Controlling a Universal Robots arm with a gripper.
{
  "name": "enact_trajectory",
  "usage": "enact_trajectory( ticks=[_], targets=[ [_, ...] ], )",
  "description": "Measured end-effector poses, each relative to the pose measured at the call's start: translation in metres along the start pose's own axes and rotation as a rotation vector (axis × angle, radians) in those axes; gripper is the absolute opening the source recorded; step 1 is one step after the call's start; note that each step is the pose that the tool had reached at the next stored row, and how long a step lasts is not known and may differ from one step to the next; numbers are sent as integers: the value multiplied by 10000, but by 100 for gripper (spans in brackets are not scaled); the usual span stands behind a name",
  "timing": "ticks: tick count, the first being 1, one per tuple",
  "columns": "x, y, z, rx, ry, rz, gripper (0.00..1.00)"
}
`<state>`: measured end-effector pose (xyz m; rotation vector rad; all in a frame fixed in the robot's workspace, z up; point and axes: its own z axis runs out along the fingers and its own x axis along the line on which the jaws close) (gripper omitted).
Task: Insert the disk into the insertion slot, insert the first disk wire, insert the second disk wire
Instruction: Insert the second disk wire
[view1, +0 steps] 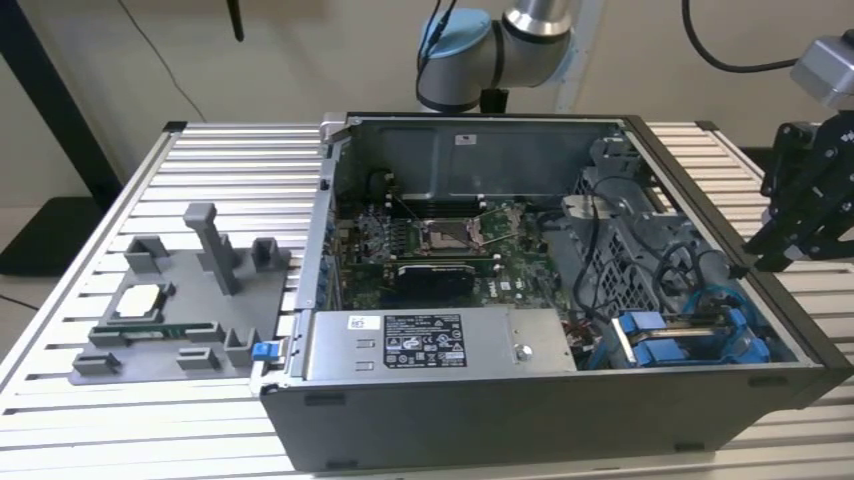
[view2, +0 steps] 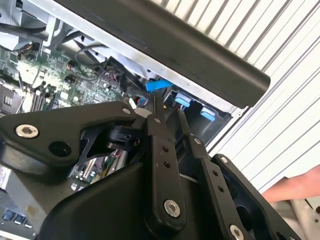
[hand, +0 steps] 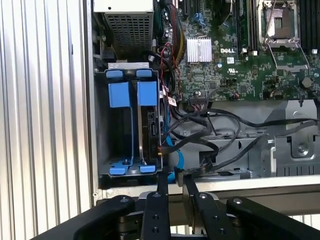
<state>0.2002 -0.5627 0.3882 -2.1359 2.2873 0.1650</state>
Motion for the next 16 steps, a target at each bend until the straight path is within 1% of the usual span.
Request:
enact_trajectory(
  ticks=[8,16],
  targets=[
    [1,-3,15,-2,-3,-1,100],
    [2,-26,45,-42,2,-3,100]
  ],
)
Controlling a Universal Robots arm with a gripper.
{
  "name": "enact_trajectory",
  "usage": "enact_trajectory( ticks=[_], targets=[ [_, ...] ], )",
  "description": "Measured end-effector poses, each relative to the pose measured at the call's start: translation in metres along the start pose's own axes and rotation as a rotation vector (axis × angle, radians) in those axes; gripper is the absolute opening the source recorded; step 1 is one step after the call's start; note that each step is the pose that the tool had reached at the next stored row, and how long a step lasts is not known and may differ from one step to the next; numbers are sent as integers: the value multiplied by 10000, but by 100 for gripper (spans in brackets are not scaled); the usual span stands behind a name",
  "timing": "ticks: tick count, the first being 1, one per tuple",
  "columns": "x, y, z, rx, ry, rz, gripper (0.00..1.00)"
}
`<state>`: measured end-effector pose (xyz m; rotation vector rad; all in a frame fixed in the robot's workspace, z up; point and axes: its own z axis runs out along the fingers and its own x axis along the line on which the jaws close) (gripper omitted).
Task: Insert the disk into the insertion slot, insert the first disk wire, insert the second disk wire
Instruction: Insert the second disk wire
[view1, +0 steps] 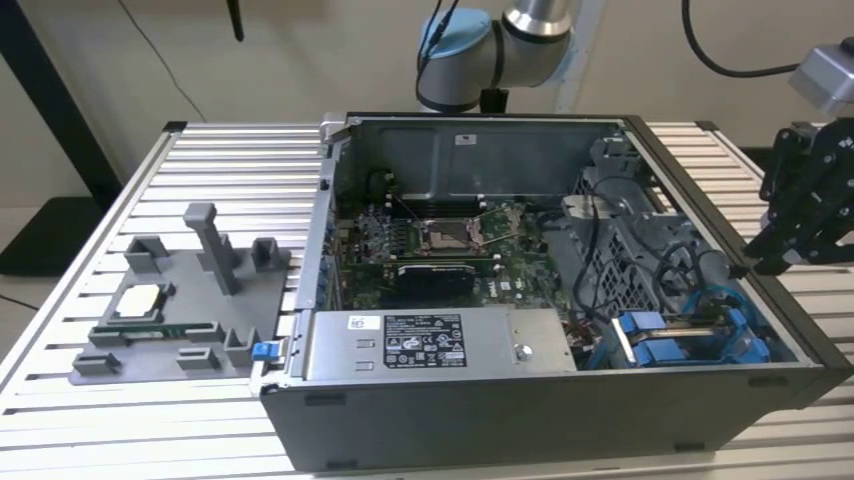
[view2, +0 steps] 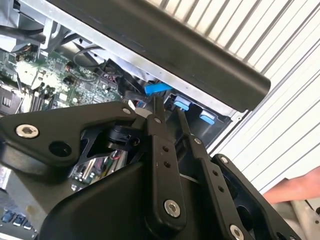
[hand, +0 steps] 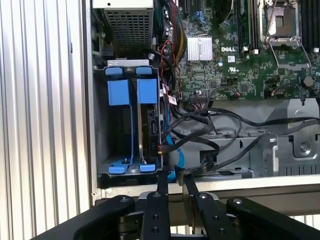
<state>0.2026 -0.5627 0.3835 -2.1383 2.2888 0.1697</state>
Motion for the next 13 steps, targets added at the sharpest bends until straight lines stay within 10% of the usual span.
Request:
enact_trajectory(
  ticks=[13],
  targets=[
    [1,-20,22,-21,0,-6,100]
  ],
)
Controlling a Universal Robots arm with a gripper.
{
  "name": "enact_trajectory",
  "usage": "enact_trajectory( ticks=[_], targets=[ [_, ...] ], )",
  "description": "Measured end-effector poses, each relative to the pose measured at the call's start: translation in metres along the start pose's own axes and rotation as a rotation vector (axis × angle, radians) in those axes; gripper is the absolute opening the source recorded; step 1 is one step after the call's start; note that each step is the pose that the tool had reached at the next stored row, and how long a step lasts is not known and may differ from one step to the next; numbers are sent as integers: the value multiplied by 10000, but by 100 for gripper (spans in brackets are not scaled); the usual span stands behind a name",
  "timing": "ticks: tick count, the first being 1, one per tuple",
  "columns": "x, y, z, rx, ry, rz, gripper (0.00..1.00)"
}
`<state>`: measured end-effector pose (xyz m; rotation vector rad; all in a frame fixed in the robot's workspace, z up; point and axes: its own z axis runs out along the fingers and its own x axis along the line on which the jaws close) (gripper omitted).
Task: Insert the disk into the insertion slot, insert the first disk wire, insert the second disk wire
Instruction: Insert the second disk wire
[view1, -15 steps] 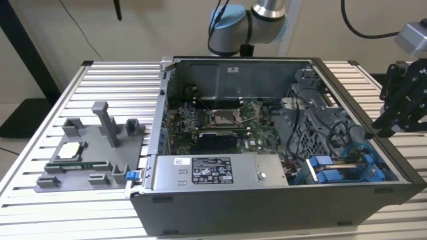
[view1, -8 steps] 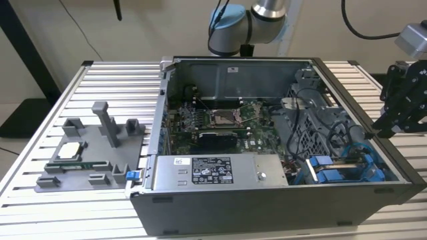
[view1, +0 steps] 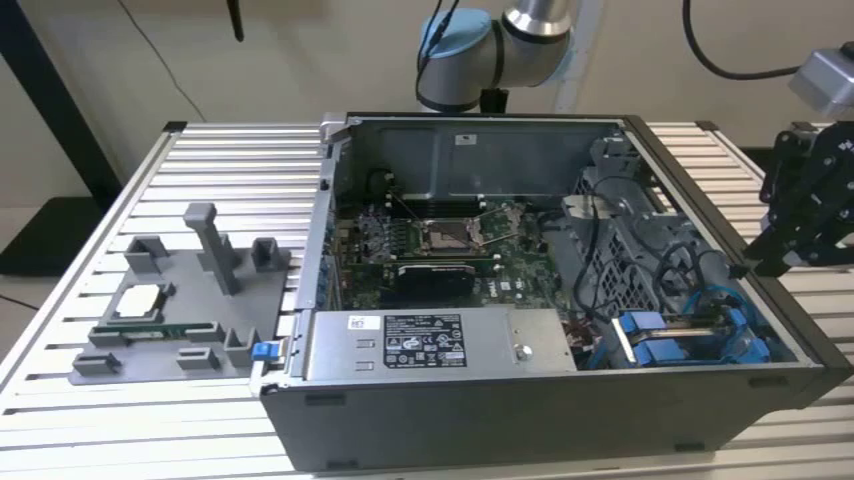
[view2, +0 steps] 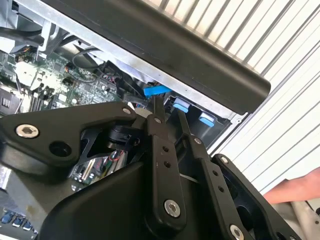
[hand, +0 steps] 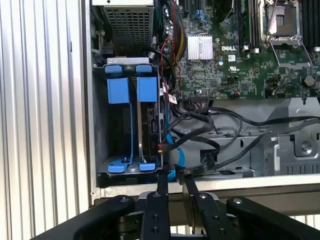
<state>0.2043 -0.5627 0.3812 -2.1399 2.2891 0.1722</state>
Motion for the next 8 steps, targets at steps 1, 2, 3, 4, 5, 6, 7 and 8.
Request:
enact_trajectory(
  ticks=[1,2,3,4,5,6,7,8],
  targets=[
    [0,-1,2,0,1,-1,100],
    [0,-3,6,0,1,0,100],
    [1,-4,10,0,0,0,100],
    [1,-4,15,0,1,0,100],
    [1,-5,24,-2,1,0,100],
    [1,-7,31,-25,4,1,100],
    [1,-8,36,-90,22,6,100],
    [1,-8,39,-165,45,14,100]
  ],
)
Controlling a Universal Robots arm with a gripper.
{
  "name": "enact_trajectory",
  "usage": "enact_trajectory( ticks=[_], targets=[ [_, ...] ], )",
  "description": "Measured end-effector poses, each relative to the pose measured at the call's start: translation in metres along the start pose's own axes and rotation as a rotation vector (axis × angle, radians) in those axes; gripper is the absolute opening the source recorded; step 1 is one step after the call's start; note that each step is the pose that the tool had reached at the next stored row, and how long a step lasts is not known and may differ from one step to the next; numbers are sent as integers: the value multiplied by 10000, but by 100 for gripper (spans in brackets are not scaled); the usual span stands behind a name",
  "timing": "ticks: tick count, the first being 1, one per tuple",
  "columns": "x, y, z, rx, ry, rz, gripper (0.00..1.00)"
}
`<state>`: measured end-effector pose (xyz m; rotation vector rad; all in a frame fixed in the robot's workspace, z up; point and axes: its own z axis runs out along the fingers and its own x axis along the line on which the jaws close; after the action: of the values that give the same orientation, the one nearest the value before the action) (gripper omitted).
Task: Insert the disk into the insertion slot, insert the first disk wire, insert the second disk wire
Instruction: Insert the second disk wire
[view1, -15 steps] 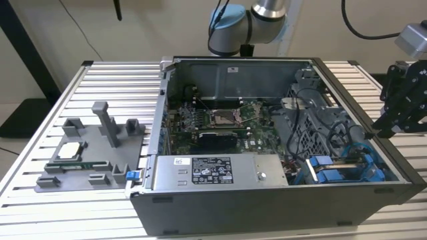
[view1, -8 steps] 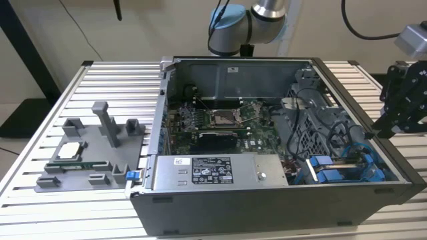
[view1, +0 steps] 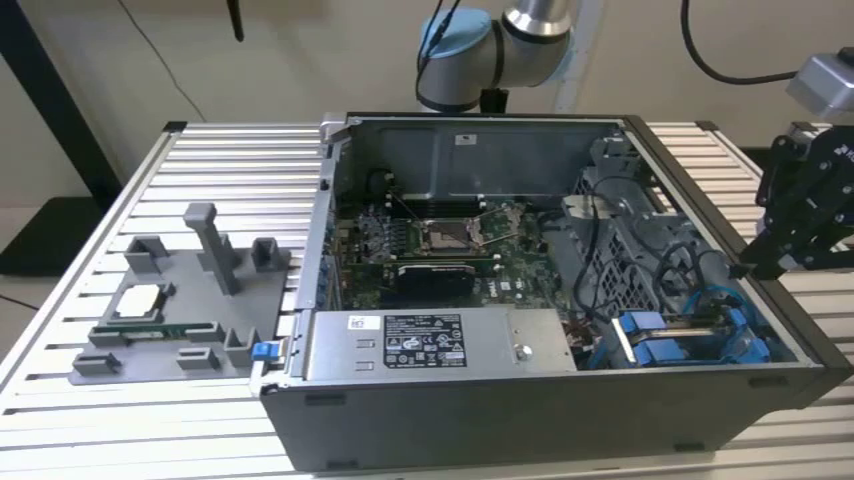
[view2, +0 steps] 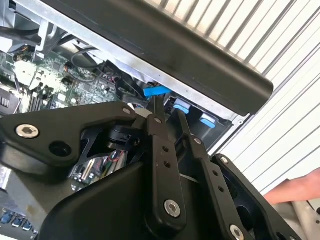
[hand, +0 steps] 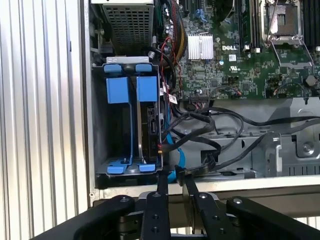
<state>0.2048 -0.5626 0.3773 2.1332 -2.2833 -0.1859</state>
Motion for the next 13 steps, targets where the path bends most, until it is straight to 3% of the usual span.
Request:
enact_trajectory(
  ticks=[2,4,13],
  targets=[
    [1,0,11,-134,36,14,100],
    [3,-1,35,-182,40,20,100],
    [-15,-7,77,-229,17,19,100]
  ],
)
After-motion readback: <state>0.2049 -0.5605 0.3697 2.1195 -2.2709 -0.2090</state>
